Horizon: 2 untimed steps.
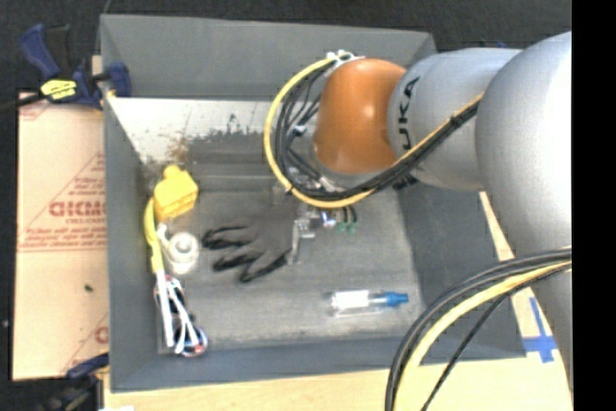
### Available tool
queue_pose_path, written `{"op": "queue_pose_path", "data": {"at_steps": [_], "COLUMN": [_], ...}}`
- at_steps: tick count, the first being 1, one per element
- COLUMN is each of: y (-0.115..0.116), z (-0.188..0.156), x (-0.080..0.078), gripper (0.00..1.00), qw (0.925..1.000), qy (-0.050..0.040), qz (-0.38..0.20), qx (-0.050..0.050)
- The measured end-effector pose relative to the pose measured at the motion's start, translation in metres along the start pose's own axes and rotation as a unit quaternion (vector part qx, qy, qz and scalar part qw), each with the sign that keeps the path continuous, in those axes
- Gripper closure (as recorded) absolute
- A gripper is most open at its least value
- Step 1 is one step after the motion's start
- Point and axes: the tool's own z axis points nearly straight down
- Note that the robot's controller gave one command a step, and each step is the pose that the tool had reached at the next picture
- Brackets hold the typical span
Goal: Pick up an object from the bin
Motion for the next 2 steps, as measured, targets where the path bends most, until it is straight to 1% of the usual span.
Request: {"op": "queue_pose_path", "data": {"at_steps": [1, 2], "y": [-0.016, 0.068], "z": [0.017, 0.025], "x": [-0.016, 0.038], "gripper": [0.0, 1.0], "qw": [0.9994, 0.9993], "qy": [-0.0004, -0.0029], "qz": [0.034, -0.037], "qx": [0.0, -0.001]}}
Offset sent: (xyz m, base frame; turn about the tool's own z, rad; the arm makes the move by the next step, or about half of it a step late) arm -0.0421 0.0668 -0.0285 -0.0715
